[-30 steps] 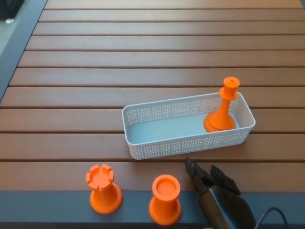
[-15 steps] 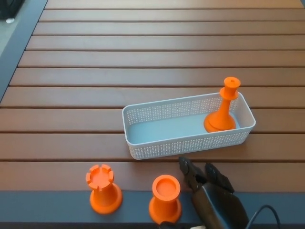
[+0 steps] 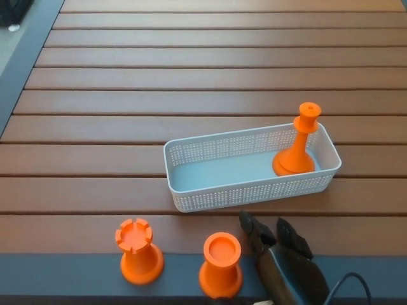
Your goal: Using the right hand to place 3 different shape and weight chess pieces into a small container
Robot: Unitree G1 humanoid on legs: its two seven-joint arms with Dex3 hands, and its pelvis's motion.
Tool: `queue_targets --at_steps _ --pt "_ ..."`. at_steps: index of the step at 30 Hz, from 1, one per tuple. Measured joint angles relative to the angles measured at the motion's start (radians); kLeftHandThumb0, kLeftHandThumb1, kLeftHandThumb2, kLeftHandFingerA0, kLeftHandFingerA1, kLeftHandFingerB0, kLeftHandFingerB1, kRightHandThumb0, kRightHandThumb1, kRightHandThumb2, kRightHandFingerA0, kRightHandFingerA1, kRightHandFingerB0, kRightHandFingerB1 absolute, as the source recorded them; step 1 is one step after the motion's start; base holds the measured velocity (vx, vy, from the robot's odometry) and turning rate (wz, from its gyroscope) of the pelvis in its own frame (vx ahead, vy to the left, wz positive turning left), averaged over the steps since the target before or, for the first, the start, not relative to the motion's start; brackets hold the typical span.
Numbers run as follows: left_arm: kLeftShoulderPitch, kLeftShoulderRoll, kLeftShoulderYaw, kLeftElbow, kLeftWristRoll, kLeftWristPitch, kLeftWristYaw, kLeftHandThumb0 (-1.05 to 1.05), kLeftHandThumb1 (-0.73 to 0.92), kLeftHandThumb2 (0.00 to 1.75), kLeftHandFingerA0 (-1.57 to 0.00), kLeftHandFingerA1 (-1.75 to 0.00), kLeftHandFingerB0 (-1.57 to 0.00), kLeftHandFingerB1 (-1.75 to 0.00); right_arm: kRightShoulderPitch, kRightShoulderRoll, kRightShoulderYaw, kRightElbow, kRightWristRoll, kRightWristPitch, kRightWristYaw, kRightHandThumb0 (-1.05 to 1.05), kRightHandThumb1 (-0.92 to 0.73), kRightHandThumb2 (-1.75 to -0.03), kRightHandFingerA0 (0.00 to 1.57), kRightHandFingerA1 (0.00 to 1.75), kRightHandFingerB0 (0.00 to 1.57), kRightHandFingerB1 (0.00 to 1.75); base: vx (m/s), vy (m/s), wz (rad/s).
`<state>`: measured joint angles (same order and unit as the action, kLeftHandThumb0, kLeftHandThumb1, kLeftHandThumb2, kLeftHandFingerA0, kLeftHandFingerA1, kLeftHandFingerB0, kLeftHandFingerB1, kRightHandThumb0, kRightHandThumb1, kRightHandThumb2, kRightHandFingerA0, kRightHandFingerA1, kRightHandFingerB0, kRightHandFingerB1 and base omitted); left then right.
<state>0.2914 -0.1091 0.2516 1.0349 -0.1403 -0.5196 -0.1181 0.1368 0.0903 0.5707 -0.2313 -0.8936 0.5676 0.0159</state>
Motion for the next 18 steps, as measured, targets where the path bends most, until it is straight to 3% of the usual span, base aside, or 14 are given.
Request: queue_targets --at_steps 4,5,6,7,8,12,13,14,15,16,17,18 --pt "-0.008 -0.007 0.008 0.0 -0.007 0.019 -0.004 -0.04 0.52 1.27 -1.44 -1.35 -1.48 -1.35 -0.018 0.018 -0.01 0.025 0.017 -0.003 -0.025 -0.85 -0.51 -0.87 0.04 0.47 0.15 0.08 0.0 0.0 0.0" --pt "-0.008 -0.007 0.01 0.0 -0.008 0.023 -0.005 -0.12 0.19 1.62 -1.41 -1.43 -1.4 -1.33 -0.019 0.019 -0.011 0.028 0.019 -0.003 -0.029 -0.66 -0.57 -0.58 0.34 0.49 0.16 0.33 0.0 0.0 0.0" --pt "-0.009 -0.007 0.011 0.001 -0.01 0.029 -0.006 -0.12 0.19 1.62 -1.41 -1.43 -1.4 -1.33 -0.021 0.022 -0.013 0.03 0.025 -0.005 -0.037 -0.66 -0.57 -0.58 0.34 0.49 0.16 0.33 0.0 0.0 0.0" --pt "-0.01 -0.006 0.011 0.005 -0.011 0.03 -0.007 -0.15 0.18 1.59 -1.42 -1.39 -1.4 -1.31 -0.022 0.027 -0.021 0.033 0.034 -0.01 -0.044 -0.73 -0.46 -0.85 0.44 0.63 0.19 0.49 0.0 0.0 0.0" --pt "-0.011 -0.006 0.011 0.009 -0.011 0.03 -0.009 -0.06 0.52 1.25 -1.41 -1.32 -1.44 -1.31 -0.023 0.033 -0.029 0.036 0.042 -0.015 -0.05 -0.7 -0.56 -0.57 0.48 0.6 0.24 0.44 0.0 0.0 0.0" --pt "-0.02 -0.004 0.012 0.056 -0.011 0.027 -0.023 -0.05 0.53 1.26 -1.41 -1.32 -1.44 -1.31 -0.028 0.047 -0.042 0.073 0.084 -0.053 -0.111 -0.69 -0.54 -0.57 0.49 0.63 0.26 0.47 0.0 0.0 0.0" --pt "-0.02 -0.004 0.012 0.056 -0.011 0.027 -0.023 -0.13 0.19 1.61 -1.43 -1.4 -1.42 -1.31 -0.028 0.047 -0.042 0.073 0.084 -0.053 -0.111 -0.68 -0.54 -0.57 0.5 0.64 0.26 0.48 0.0 0.0 0.0" --pt "-0.023 -0.002 0.011 0.065 -0.01 0.026 -0.024 -0.13 0.19 1.61 -1.43 -1.4 -1.42 -1.31 -0.03 0.048 -0.042 0.087 0.095 -0.066 -0.134 -0.68 -0.54 -0.57 0.5 0.64 0.26 0.48 0.0 0.0 0.0" --pt "-0.025 -0.002 0.011 0.069 -0.01 0.026 -0.025 -0.06 0.52 1.26 -1.42 -1.32 -1.44 -1.31 -0.031 0.049 -0.042 0.094 0.101 -0.072 -0.146 -0.68 -0.55 -0.57 0.51 0.62 0.28 0.49 0.0 0.0 0.0" --pt "-0.027 -0.002 0.01 0.07 -0.01 0.025 -0.024 -0.05 0.52 1.25 -1.42 -1.32 -1.45 -1.32 -0.031 0.05 -0.042 0.098 0.105 -0.076 -0.153 -0.69 -0.44 -0.85 0.49 0.66 0.2 0.53 0.0 0.0 0.0" --pt "-0.029 -0.001 0.01 0.073 -0.009 0.024 -0.024 -0.05 0.52 1.25 -1.42 -1.32 -1.45 -1.32 -0.032 0.05 -0.041 0.102 0.111 -0.081 -0.162 -0.69 -0.44 -0.85 0.49 0.66 0.2 0.53 0.0 0.0 0.0" --pt "-0.032 -0.001 0.01 0.079 -0.008 0.023 -0.025 -0.05 0.51 1.25 -1.43 -1.32 -1.45 -1.32 -0.033 0.05 -0.039 0.107 0.12 -0.085 -0.174 -0.64 -0.55 -0.57 0.53 0.6 0.3 0.5 0.0 0.0 0.0"
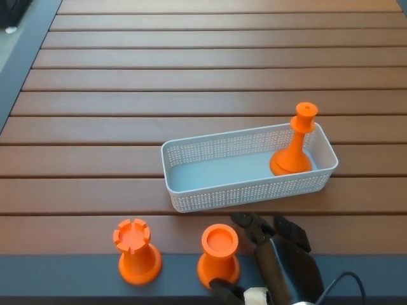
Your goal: Using the right hand to place 3 different shape and weight chess pieces into a small container
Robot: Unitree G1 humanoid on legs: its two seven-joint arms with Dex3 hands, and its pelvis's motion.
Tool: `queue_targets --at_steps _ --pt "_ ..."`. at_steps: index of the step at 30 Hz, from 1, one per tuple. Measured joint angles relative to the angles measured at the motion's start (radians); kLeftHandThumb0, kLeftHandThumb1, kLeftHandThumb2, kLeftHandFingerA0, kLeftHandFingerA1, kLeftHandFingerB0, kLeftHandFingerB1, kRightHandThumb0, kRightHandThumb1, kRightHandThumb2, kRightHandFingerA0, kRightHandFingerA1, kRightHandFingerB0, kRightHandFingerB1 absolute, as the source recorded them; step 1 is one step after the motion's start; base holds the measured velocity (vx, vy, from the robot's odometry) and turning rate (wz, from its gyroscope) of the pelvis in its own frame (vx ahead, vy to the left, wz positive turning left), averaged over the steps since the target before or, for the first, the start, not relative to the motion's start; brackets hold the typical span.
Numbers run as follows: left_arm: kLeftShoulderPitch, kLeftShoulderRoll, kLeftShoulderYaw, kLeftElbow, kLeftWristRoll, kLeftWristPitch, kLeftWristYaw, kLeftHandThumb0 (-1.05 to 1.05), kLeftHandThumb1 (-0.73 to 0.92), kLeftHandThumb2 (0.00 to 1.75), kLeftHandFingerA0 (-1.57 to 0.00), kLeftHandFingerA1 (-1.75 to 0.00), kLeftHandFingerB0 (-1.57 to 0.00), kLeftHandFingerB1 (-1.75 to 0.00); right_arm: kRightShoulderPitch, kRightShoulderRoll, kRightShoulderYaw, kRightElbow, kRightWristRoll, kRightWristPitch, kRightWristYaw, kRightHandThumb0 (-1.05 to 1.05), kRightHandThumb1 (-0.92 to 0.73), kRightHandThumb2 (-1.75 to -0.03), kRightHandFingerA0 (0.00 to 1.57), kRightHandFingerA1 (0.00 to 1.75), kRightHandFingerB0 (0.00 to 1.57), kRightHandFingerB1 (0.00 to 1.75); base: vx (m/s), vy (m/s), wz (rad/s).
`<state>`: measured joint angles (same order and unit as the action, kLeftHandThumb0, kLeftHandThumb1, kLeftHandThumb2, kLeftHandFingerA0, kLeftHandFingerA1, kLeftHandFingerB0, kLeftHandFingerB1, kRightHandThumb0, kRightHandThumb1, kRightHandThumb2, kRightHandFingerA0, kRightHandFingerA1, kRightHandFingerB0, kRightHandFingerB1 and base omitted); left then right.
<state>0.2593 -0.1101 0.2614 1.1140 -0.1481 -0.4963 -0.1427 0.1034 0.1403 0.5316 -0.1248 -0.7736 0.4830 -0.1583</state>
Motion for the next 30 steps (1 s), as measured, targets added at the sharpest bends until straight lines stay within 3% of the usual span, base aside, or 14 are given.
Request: queue_targets --at_steps 3,4,7,8,10,12,16,17,21,22,23,26,27,30 --pt "-0.005 0.0 0.002 0.009 0.0 0.0 -0.004 -0.06 0.51 1.25 -1.42 -1.32 -1.45 -1.32 -0.001 0.0 0.002 0.002 0.014 -0.003 -0.017 -0.64 -0.43 -0.84 0.51 0.66 0.26 0.55 0.0 0.0 0.0" --pt "-0.007 0.0 0.003 0.012 0.0 0.0 -0.007 -0.14 0.17 1.61 -1.45 -1.38 -1.45 -1.29 -0.001 0.0 0.002 0.002 0.022 -0.003 -0.026 -0.63 -0.54 -0.57 0.59 0.67 0.32 0.54 0.0 0.0 0.0" --pt "-0.01 -0.001 0.004 0.016 -0.001 0.0 -0.009 -0.16 0.2 1.58 -1.41 -1.41 -1.42 -1.29 0.0 0.0 0.002 0.002 0.037 -0.006 -0.04 -0.62 -0.53 -0.56 0.64 0.79 0.35 0.61 0.0 0.0 0.0" --pt "-0.012 -0.001 0.005 0.016 -0.001 0.0 -0.009 -0.06 0.53 1.26 -1.4 -1.31 -1.43 -1.31 0.001 0.0 0.003 0.005 0.046 -0.01 -0.053 -0.65 -0.41 -0.82 0.67 0.83 0.33 0.63 0.0 0.0 0.0" --pt "-0.013 -0.001 0.004 0.016 0.0 0.0 -0.009 -0.15 0.19 1.6 -1.41 -1.4 -1.42 -1.27 0.002 0.0 0.006 0.014 0.055 -0.02 -0.074 -0.65 -0.41 -0.82 0.67 0.84 0.32 0.63 0.0 0.0 0.0" --pt "-0.014 -0.002 0.003 0.017 0.001 -0.001 -0.009 -0.06 0.52 1.25 -1.41 -1.32 -1.44 -1.31 0.002 0.0 0.01 0.025 0.061 -0.03 -0.094 -0.67 -0.42 -0.84 0.67 0.84 0.32 0.64 0.0 0.0 0.0" --pt "-0.014 -0.004 0.008 0.02 -0.001 -0.001 -0.016 -0.06 0.52 1.25 -1.42 -1.32 -1.45 -1.31 -0.002 0.0 0.019 0.045 0.072 -0.043 -0.13 -0.66 -0.55 -0.57 0.65 0.76 0.34 0.58 0.0 0.0 0.0" --pt "-0.014 -0.004 0.008 0.021 -0.001 -0.001 -0.017 -0.14 0.19 1.57 -1.45 -1.34 -1.44 -1.26 -0.003 0.0 0.021 0.047 0.073 -0.045 -0.134 -0.65 -0.55 -0.56 0.64 0.76 0.33 0.56 0.0 0.0 0.0" --pt "-0.016 -0.004 0.014 0.022 -0.005 -0.001 -0.023 -0.15 0.19 1.57 -1.45 -1.34 -1.44 -1.24 -0.009 0.0 0.032 0.067 0.075 -0.049 -0.162 -0.65 -0.42 -0.83 0.63 0.77 0.31 0.6 0.0 0.0 0.0" --pt "-0.016 -0.004 0.016 0.023 -0.007 -0.001 -0.025 -0.19 0.15 1.59 -1.43 -1.39 -1.44 -1.25 -0.01 0.0 0.033 0.069 0.075 -0.05 -0.165 -0.63 -0.53 -0.56 0.64 0.74 0.32 0.57 0.0 0.0 0.0" --pt "-0.017 -0.005 0.017 0.023 -0.008 -0.001 -0.027 -0.19 0.16 1.56 -1.42 -1.42 -1.44 -1.27 -0.011 0.0 0.035 0.073 0.075 -0.051 -0.169 -0.65 -0.42 -0.83 0.62 0.76 0.28 0.59 0.0 0.0 0.0" --pt "-0.018 -0.005 0.019 0.023 -0.011 -0.001 -0.029 -0.19 0.18 1.58 -1.45 -1.4 -1.46 -1.28 -0.018 0.0 0.041 0.085 0.076 -0.054 -0.181 -0.65 -0.55 -0.57 0.64 0.71 0.3 0.52 0.0 0.0 0.0" --pt "-0.018 -0.005 0.019 0.023 -0.011 -0.001 -0.029 -0.19 0.2 1.55 -1.49 -1.34 -1.46 -1.26 -0.022 0.0 0.044 0.092 0.076 -0.054 -0.186 -0.66 -0.43 -0.84 0.62 0.76 0.26 0.57 0.0 0.0 0.0" --pt "-0.018 -0.005 0.02 0.023 -0.013 -0.001 -0.03 -0.18 0.19 1.55 -1.48 -1.33 -1.44 -1.26 -0.033 0.0 0.054 0.105 0.076 -0.054 -0.192 -0.62 -0.55 -0.57 0.66 0.77 0.29 0.53 0.0 0.0 0.0"
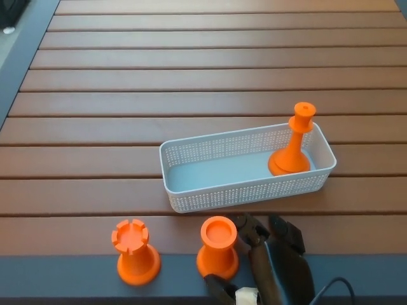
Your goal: Using the right hand to place 3 different shape and weight chess pieces into a small container
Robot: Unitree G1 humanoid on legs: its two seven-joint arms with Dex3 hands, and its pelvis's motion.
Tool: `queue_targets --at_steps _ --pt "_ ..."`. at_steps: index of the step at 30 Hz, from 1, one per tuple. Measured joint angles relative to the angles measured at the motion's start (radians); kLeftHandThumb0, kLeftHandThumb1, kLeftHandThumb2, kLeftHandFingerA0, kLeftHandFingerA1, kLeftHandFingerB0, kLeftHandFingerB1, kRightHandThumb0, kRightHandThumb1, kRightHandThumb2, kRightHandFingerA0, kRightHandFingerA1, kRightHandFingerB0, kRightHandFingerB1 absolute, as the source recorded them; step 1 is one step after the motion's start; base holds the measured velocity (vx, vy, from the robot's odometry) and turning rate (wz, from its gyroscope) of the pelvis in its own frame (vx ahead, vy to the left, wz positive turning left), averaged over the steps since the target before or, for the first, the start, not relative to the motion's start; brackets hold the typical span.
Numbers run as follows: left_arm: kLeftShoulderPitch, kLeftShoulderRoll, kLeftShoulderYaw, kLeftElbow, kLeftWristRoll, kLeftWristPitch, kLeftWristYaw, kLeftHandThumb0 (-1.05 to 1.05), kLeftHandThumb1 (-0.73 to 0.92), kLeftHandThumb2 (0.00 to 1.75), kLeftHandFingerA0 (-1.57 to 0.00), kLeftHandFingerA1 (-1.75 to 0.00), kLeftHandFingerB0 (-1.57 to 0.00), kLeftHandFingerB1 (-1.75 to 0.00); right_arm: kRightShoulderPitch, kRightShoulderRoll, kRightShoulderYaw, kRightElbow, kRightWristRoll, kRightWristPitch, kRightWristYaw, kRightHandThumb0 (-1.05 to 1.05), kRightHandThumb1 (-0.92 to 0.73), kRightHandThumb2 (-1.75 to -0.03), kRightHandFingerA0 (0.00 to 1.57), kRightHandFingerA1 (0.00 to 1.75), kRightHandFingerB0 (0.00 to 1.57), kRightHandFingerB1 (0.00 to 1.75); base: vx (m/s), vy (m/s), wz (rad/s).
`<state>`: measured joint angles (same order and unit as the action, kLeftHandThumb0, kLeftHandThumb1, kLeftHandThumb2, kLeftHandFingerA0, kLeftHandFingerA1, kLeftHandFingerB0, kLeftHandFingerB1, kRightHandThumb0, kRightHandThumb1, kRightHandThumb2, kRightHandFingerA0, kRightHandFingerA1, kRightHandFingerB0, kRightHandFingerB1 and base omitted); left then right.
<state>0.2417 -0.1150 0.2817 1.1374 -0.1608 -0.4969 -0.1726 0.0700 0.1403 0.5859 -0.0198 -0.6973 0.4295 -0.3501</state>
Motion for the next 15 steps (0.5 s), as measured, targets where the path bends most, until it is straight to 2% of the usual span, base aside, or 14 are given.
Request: queue_targets --at_steps 2,3,5,6,7,8,9,10,11,12,13,14,15 --pt "0.0 0.0 0.002 0.0 -0.001 0.0 -0.002 -0.18 0.18 1.57 -1.47 -1.32 -1.42 -1.26 -0.002 0.0 0.005 0.004 0.0 0.0 -0.004 -0.6 -0.56 -0.57 0.67 0.75 0.3 0.53 0.0 0.0 0.0" --pt "0.0 0.0 0.003 0.001 -0.002 0.0 -0.003 -0.19 0.19 1.55 -1.46 -1.37 -1.44 -1.26 -0.003 0.0 0.008 0.008 0.0 0.0 -0.008 -0.58 -0.45 -0.83 0.7 0.8 0.29 0.59 0.0 0.0 0.0" --pt "-0.001 0.0 0.003 0.002 -0.003 0.0 -0.003 -0.19 0.19 1.55 -1.46 -1.37 -1.44 -1.26 -0.005 -0.001 0.012 0.012 0.0 0.0 -0.014 -0.58 -0.45 -0.83 0.7 0.8 0.29 0.59 0.0 0.0 0.0" --pt "-0.001 0.0 0.004 0.002 -0.004 0.0 -0.004 -0.19 0.17 1.58 -1.46 -1.36 -1.44 -1.26 -0.006 -0.001 0.016 0.016 0.0 0.0 -0.019 -0.52 -0.62 -0.58 0.75 0.83 0.35 0.54 0.0 0.0 0.0" --pt "-0.001 0.0 0.004 0.002 -0.004 0.0 -0.005 -0.19 0.17 1.58 -1.46 -1.36 -1.44 -1.26 -0.007 -0.001 0.017 0.017 0.0 0.0 -0.021 -0.52 -0.62 -0.58 0.75 0.83 0.35 0.54 0.0 0.0 0.0" --pt "0.0 0.0 0.004 0.002 -0.005 0.0 -0.006 -0.17 0.17 1.58 -1.47 -1.33 -1.44 -1.26 -0.008 -0.002 0.02 0.02 0.0 0.0 -0.027 -0.5 -0.63 -0.59 0.8 0.92 0.39 0.56 0.0 0.0 0.0" --pt "0.0 0.0 0.004 0.002 -0.005 0.0 -0.006 -0.17 0.17 1.58 -1.47 -1.33 -1.44 -1.26 -0.009 -0.002 0.024 0.023 0.0 0.0 -0.033 -0.5 -0.63 -0.59 0.8 0.92 0.39 0.56 0.0 0.0 0.0" --pt "0.0 0.0 0.004 0.002 -0.005 0.0 -0.006 -0.17 0.17 1.58 -1.5 -1.28 -1.45 -1.25 -0.009 -0.002 0.025 0.024 0.0 0.0 -0.036 -0.48 -0.68 -0.61 0.87 0.92 0.4 0.58 0.0 0.0 0.0" --pt "0.0 0.0 0.003 0.002 -0.004 0.0 -0.006 -0.17 0.17 1.58 -1.5 -1.28 -1.45 -1.25 -0.01 -0.003 0.026 0.027 0.0 0.0 -0.043 -0.48 -0.68 -0.61 0.87 0.92 0.4 0.58 0.0 0.0 0.0" --pt "-0.001 0.0 0.003 0.002 -0.004 0.0 -0.007 -0.17 0.21 1.52 -1.51 -1.27 -1.44 -1.26 -0.011 -0.003 0.028 0.031 0.0 -0.001 -0.054 -0.48 -0.72 -0.61 0.96 0.9 0.43 0.6 0.0 0.0 0.0" --pt "-0.001 0.0 0.002 0.002 -0.004 0.0 -0.007 -0.17 0.21 1.52 -1.51 -1.27 -1.44 -1.26 -0.011 -0.003 0.03 0.034 0.0 -0.002 -0.061 -0.48 -0.72 -0.61 0.96 0.9 0.43 0.6 0.0 0.0 0.0" --pt "-0.001 0.0 0.002 0.002 -0.004 0.0 -0.007 -0.18 0.21 1.5 -1.5 -1.26 -1.43 -1.25 -0.012 -0.003 0.03 0.036 0.0 -0.003 -0.065 -0.49 -0.76 -0.62 1.02 0.96 0.45 0.66 0.0 0.0 0.0" --pt "-0.002 0.0 0.001 0.003 -0.004 0.0 -0.007 -0.18 0.21 1.5 -1.5 -1.26 -1.43 -1.25 -0.012 -0.003 0.032 0.04 0.0 -0.004 -0.073 -0.49 -0.76 -0.62 1.02 0.96 0.45 0.66 0.0 0.0 0.0"
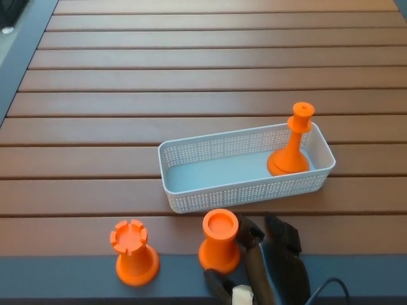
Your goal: Using the right hand to place 3 different shape and weight chess pieces into a small container
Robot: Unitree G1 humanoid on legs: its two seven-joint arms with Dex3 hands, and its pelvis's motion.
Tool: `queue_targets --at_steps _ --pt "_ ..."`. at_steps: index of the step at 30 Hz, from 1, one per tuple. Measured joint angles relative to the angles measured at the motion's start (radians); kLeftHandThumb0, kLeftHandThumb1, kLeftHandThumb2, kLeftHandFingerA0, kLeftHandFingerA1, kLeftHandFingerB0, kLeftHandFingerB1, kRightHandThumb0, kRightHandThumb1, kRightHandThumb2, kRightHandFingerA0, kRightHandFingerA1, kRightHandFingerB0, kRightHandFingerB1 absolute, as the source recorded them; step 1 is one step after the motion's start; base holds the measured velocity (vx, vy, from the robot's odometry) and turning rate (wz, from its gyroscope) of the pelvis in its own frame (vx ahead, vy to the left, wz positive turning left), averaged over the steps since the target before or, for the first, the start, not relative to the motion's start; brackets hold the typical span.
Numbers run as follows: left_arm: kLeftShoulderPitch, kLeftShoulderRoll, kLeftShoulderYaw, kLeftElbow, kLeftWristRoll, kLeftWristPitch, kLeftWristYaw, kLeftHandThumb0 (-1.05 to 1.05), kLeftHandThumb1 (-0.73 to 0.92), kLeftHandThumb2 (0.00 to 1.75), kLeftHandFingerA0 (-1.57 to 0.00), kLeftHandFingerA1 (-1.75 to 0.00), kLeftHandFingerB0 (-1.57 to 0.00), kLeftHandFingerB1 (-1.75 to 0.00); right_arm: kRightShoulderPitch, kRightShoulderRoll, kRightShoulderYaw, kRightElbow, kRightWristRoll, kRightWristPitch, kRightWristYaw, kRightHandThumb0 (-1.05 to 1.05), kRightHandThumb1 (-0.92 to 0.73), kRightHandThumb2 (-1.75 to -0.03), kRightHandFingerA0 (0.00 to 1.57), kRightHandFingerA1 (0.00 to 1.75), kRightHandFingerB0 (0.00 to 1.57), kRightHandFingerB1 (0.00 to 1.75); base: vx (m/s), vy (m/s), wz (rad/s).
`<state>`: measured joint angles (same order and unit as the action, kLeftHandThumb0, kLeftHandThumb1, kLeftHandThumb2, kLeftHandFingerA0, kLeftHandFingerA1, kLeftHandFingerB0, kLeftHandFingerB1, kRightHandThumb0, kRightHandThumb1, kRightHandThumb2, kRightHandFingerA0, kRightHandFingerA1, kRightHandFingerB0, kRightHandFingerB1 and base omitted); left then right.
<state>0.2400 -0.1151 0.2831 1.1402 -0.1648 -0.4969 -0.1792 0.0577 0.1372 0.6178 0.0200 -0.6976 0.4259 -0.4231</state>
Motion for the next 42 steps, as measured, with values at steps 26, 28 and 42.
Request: queue_targets --at_steps 26,28,42 --pt "-0.011 -0.008 -0.018 0.008 0.0 0.0 0.004 -0.23 0.16 1.54 -1.51 -1.29 -1.45 -1.24 -0.049 0.008 0.022 0.16 -0.006 -0.107 -0.228 -0.28 -0.75 -0.81 0.91 1.64 0.79 0.97 0.0 0.0 0.0" --pt "-0.013 -0.009 -0.017 0.01 -0.001 0.0 0.004 -0.21 0.17 1.55 -1.51 -1.29 -1.45 -1.24 -0.052 0.008 0.025 0.165 -0.006 -0.111 -0.238 -0.28 -0.77 -0.74 0.92 1.67 0.74 0.82 0.0 0.0 0.0" --pt "-0.02 -0.011 -0.004 0.02 -0.002 0.0 0.004 -0.16 0.19 1.56 -1.5 -1.29 -1.43 -1.28 -0.056 0.005 0.049 0.161 0.007 -0.112 -0.262 -0.26 -0.79 -0.86 0.91 1.66 0.68 0.95 0.0 0.0 0.0"
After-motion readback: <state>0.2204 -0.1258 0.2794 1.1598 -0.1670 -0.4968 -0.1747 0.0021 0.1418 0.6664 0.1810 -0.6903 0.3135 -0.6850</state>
